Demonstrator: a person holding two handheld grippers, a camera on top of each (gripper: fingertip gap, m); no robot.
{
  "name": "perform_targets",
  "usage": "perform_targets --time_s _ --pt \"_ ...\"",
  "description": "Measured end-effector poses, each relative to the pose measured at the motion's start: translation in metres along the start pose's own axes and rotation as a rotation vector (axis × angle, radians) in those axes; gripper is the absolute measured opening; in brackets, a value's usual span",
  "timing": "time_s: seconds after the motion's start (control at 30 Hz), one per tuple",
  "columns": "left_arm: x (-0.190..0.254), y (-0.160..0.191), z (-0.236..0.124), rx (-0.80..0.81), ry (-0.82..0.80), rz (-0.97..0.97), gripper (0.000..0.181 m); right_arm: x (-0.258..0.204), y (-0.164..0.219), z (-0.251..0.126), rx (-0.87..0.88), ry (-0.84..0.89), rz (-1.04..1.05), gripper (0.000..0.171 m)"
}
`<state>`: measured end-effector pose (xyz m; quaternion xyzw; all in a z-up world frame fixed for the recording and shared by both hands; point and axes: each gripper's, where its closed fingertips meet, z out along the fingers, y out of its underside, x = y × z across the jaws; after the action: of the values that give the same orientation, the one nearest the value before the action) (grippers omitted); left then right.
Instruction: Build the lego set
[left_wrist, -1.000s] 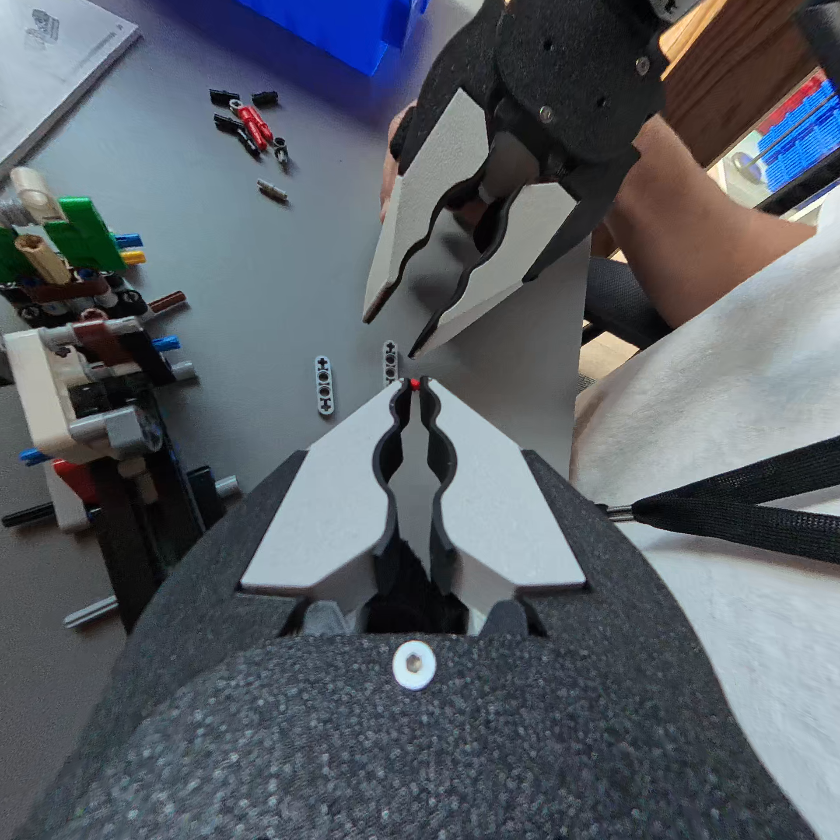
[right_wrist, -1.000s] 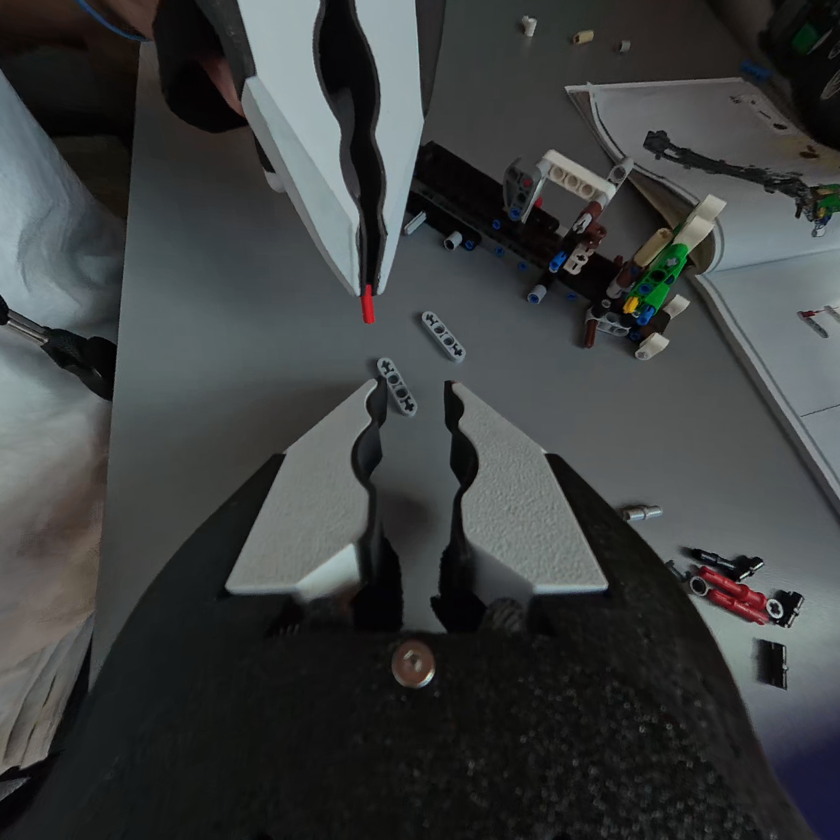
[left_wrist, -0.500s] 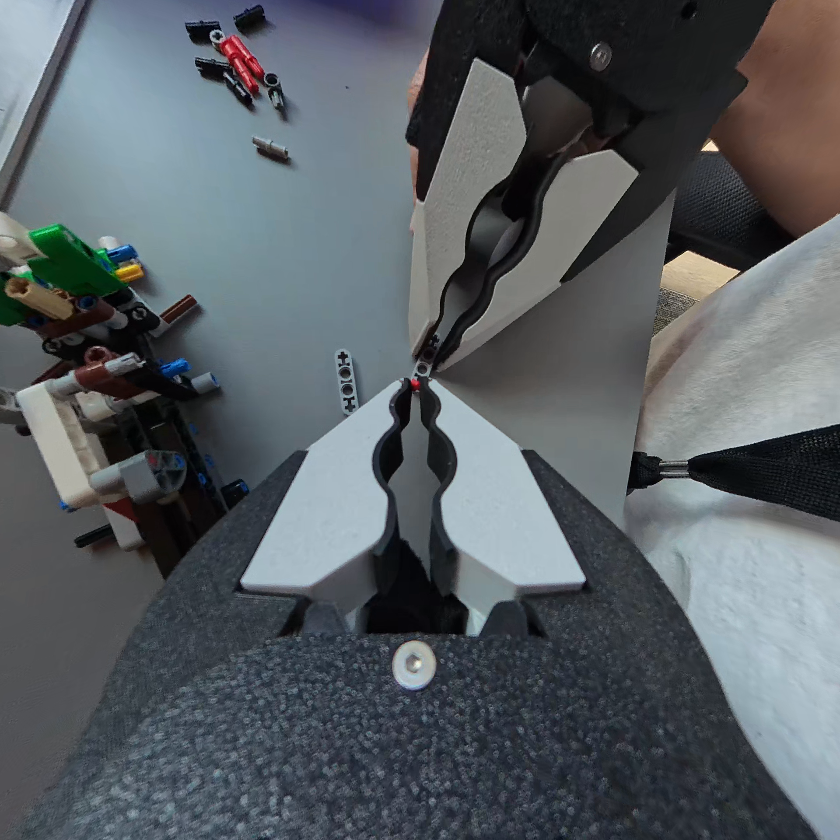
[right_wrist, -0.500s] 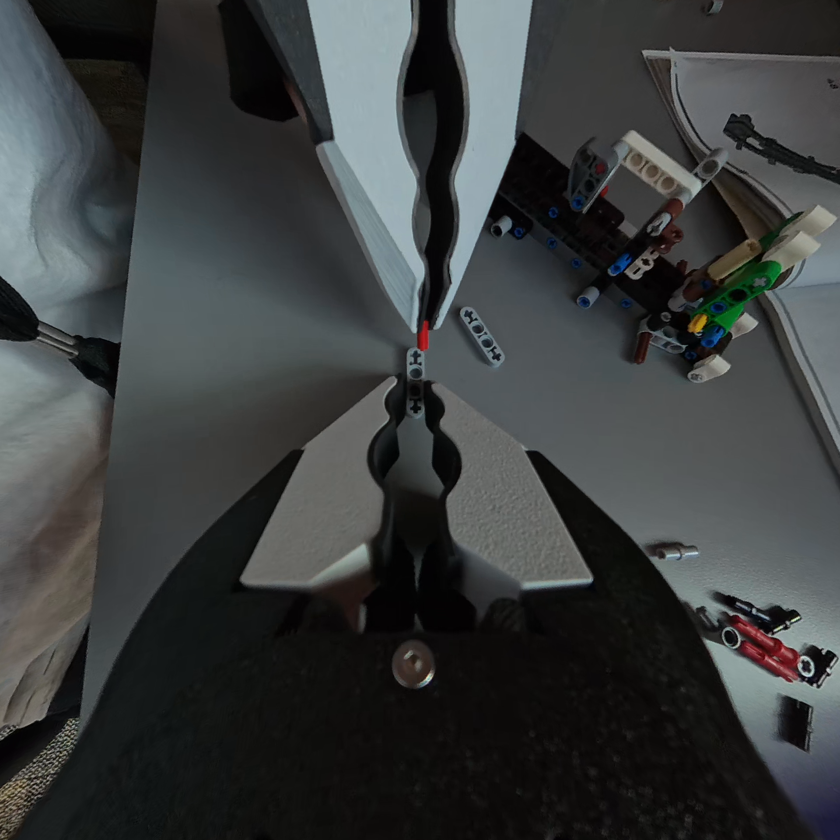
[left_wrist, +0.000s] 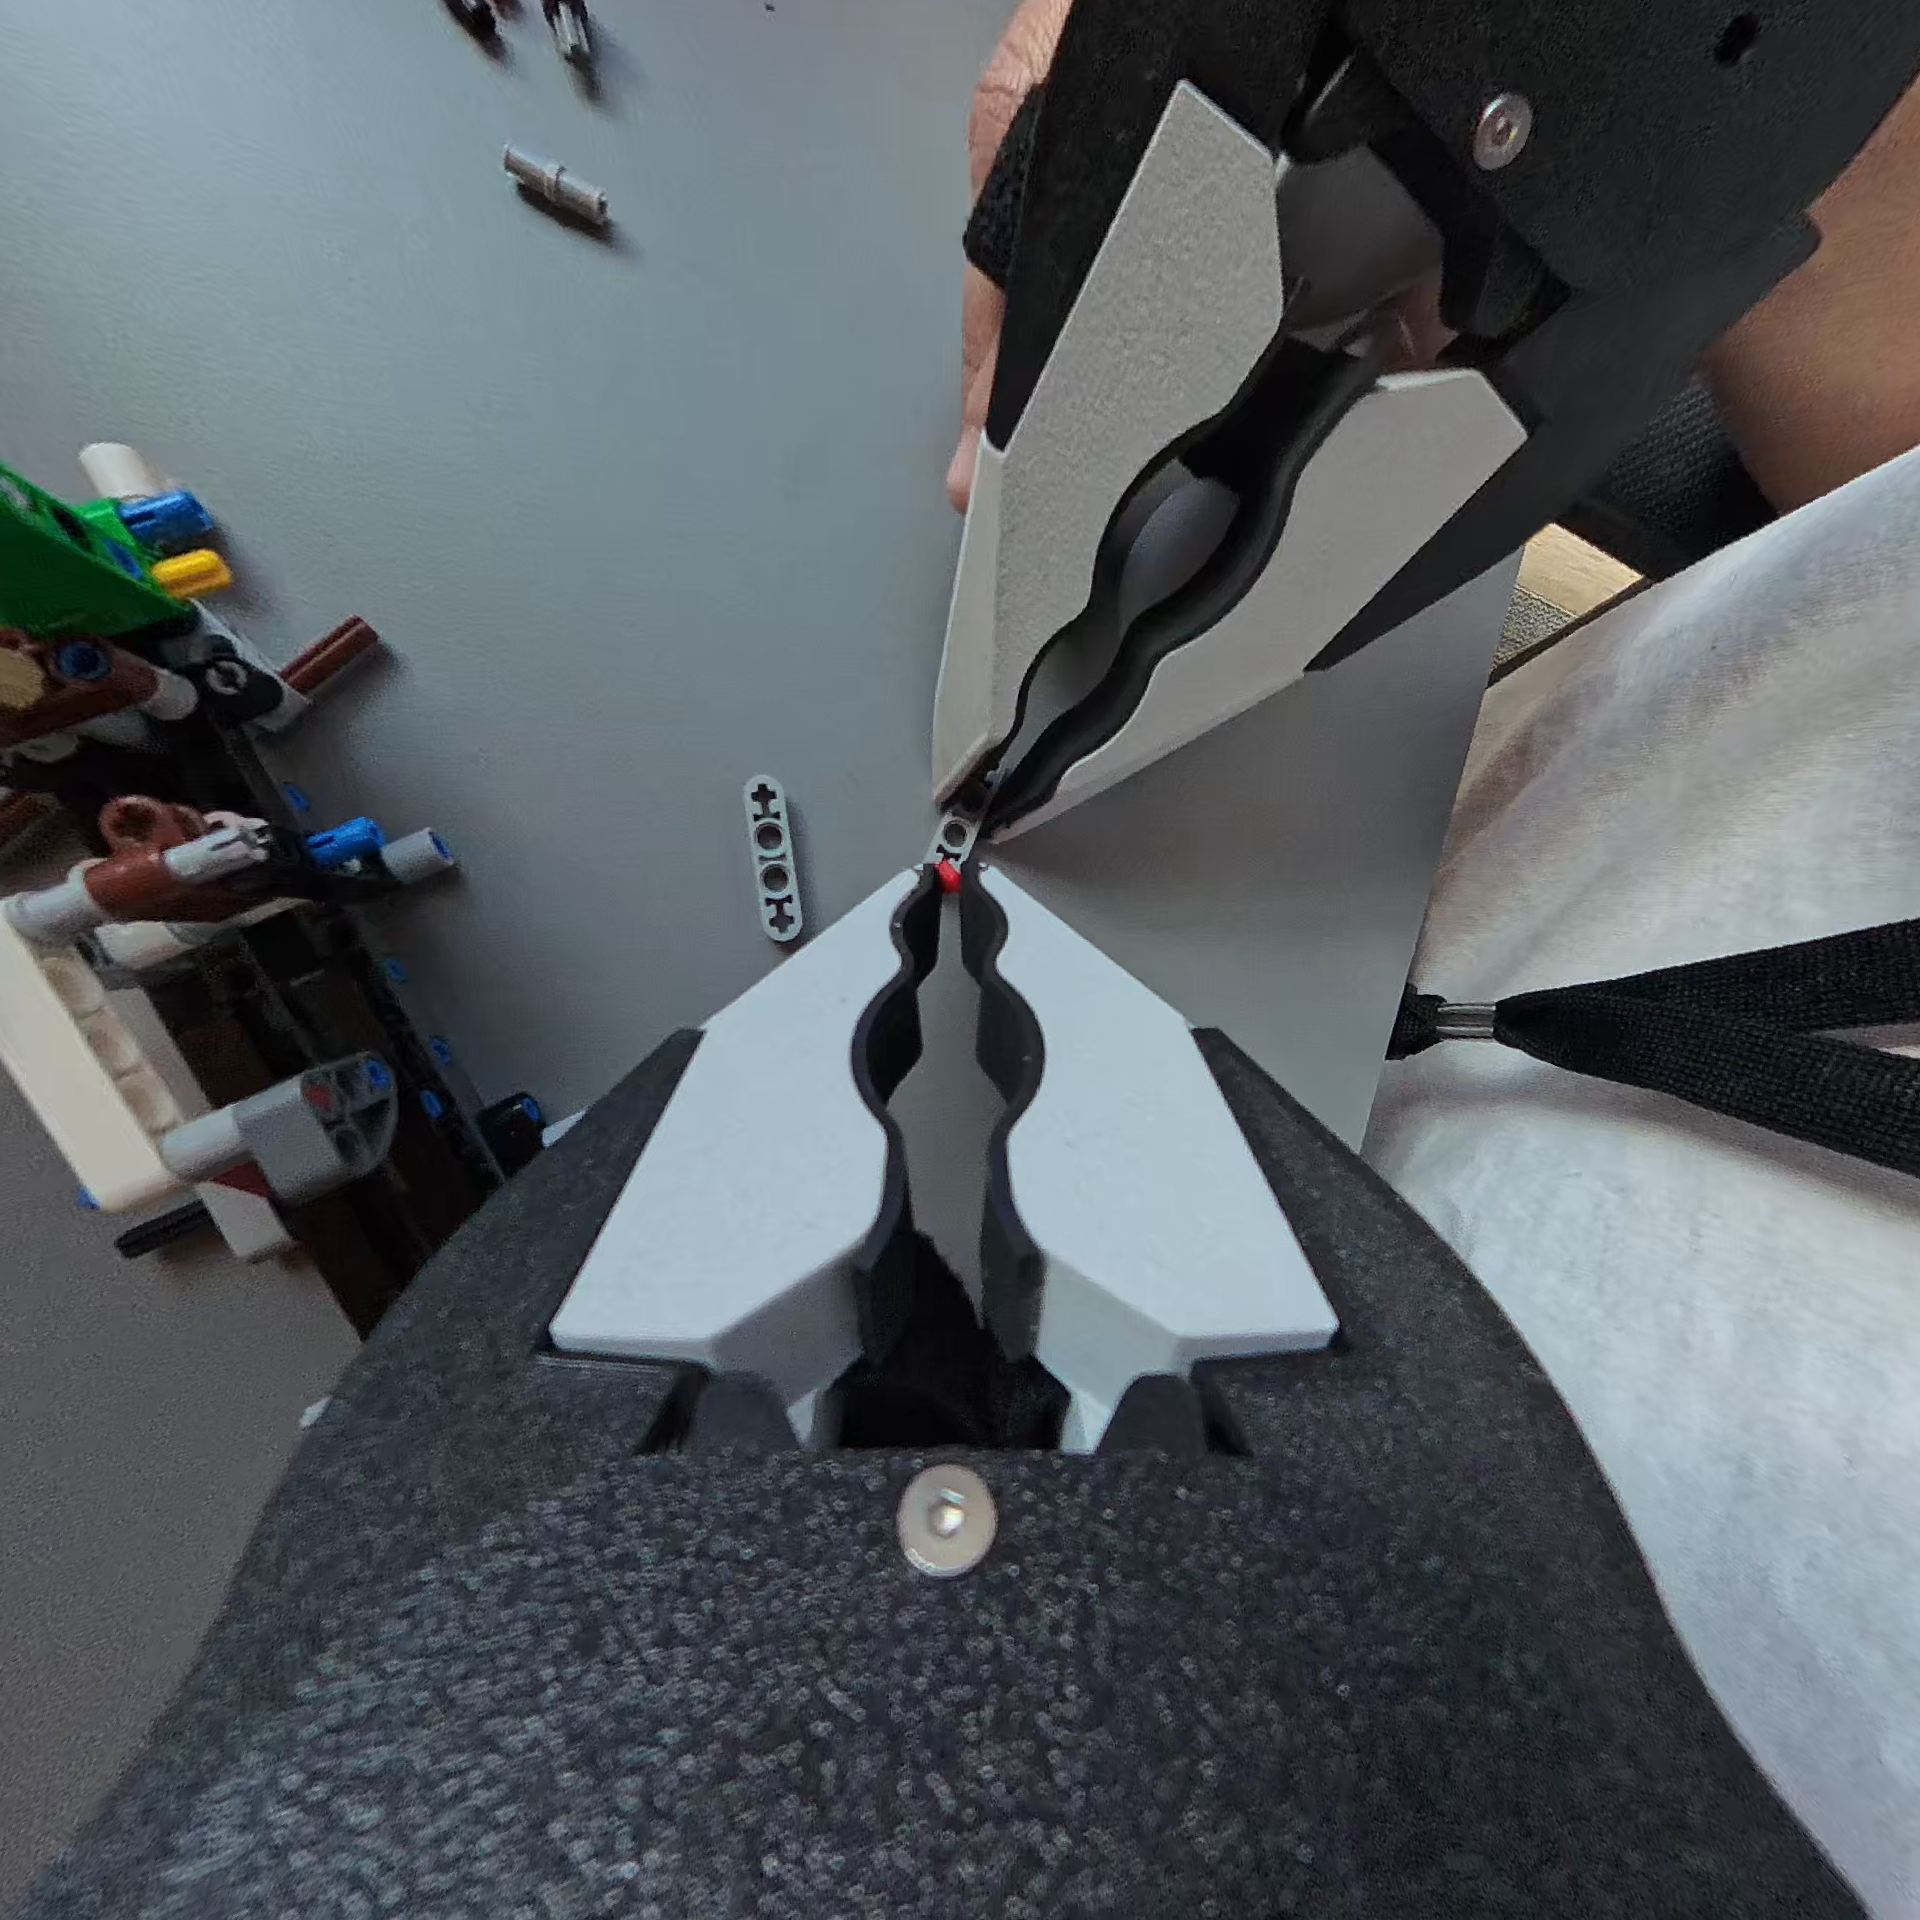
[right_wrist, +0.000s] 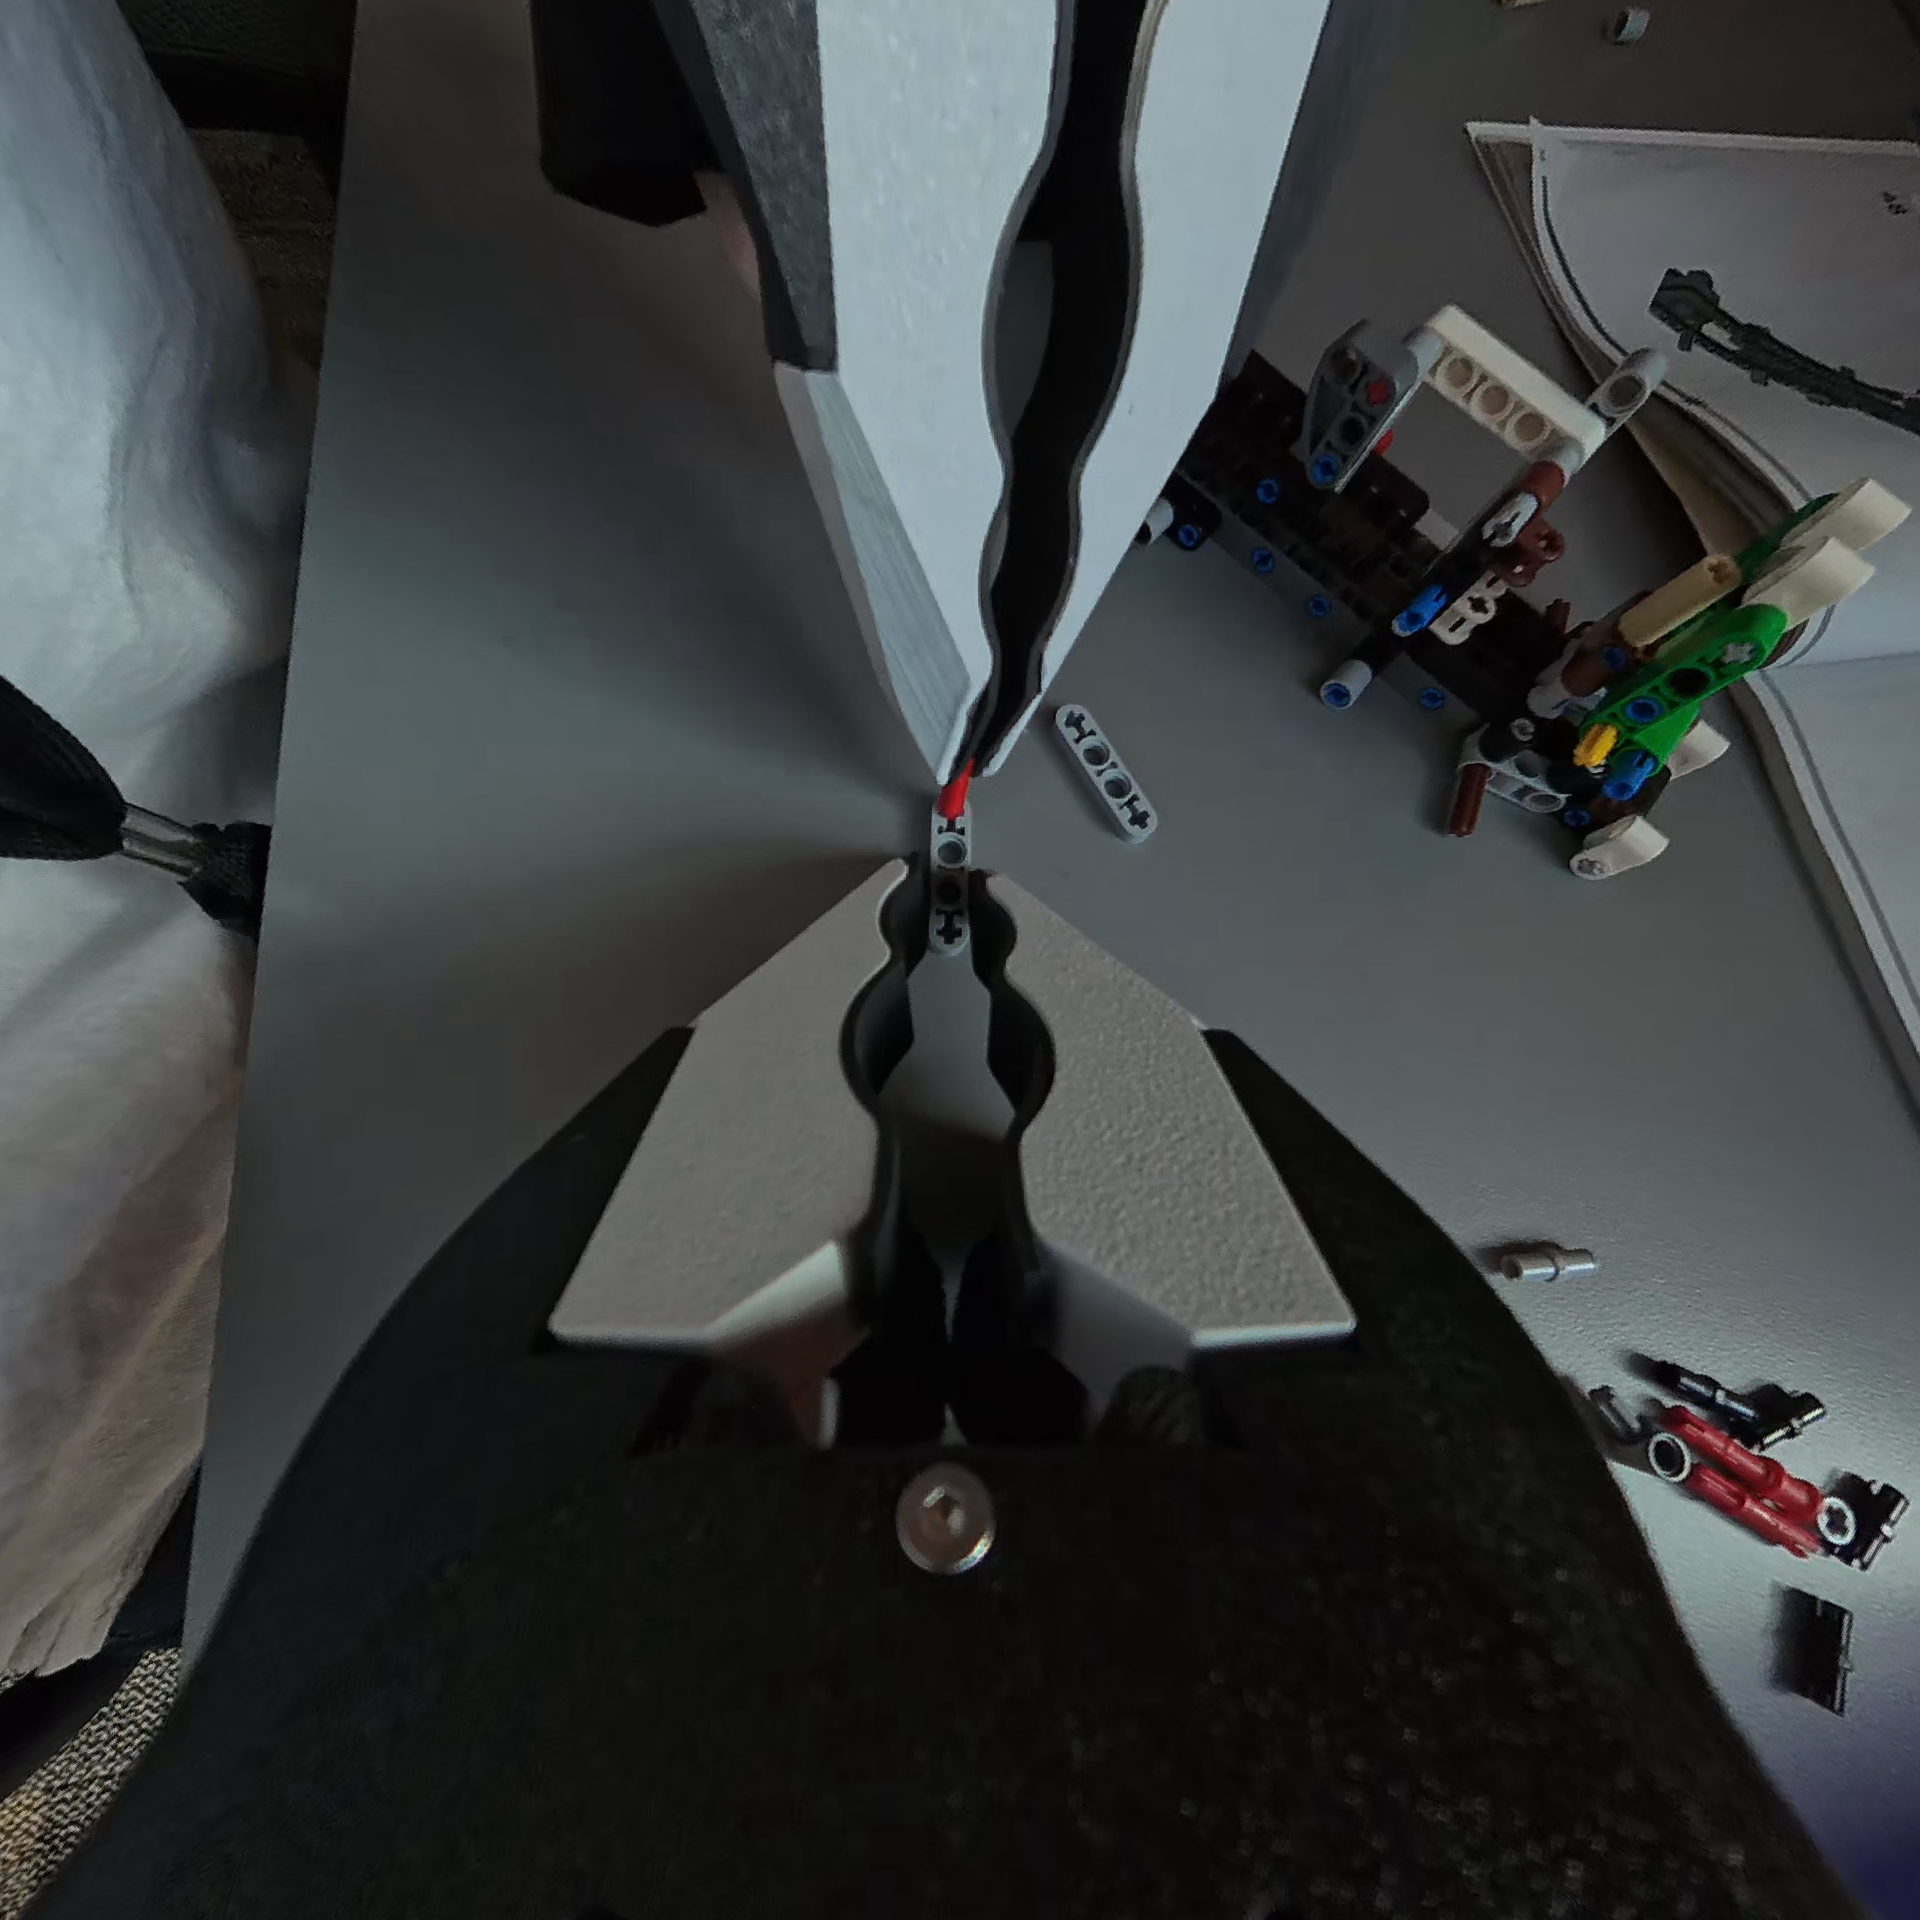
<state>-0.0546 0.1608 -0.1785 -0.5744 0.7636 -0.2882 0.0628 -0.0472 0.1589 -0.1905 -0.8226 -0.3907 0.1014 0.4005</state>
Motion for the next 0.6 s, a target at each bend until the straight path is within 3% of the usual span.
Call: perform_targets --time_s 0.6 --pt "-0.0007 -0.0021 0.0025 -0.15 -0.063 0.068 0.002 -0.0001 0.0 0.0001 0.0 0.009 -0.013 0.006"
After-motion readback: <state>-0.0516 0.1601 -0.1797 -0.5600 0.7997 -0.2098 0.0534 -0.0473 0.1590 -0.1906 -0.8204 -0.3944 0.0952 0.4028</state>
